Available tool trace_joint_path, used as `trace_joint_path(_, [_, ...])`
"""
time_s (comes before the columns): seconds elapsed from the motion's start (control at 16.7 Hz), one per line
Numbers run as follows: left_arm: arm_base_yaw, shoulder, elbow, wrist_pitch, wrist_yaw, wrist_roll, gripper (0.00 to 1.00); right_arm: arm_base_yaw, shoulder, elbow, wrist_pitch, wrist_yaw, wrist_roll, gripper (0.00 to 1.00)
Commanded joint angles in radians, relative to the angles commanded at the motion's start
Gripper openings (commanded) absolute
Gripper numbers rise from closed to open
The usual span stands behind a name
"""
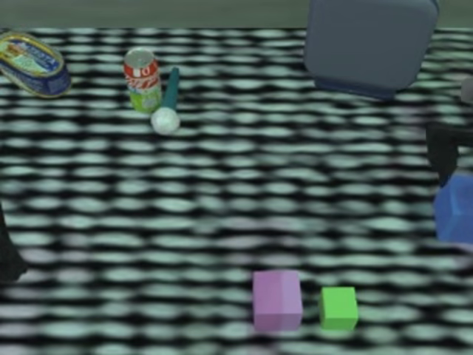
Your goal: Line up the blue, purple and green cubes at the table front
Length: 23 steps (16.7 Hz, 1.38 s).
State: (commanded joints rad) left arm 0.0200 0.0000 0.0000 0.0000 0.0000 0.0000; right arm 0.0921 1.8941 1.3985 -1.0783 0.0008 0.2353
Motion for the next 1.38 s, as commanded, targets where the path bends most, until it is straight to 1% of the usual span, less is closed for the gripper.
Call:
trace_joint_path(0.42, [0.0,0.0,0.0,0.0,0.0,0.0,1.0,0.004,0.101,-0.165,0.274,0.001,0.005,1.0])
trace_joint_path(0.72, [0.0,0.0,0.0,0.0,0.0,0.0,1.0,0.005,0.111,-0.179,0.293,0.001,0.006,1.0])
trace_joint_path(1.38, [0.0,0.0,0.0,0.0,0.0,0.0,1.0,0.005,0.111,-0.179,0.293,0.001,0.006,0.17])
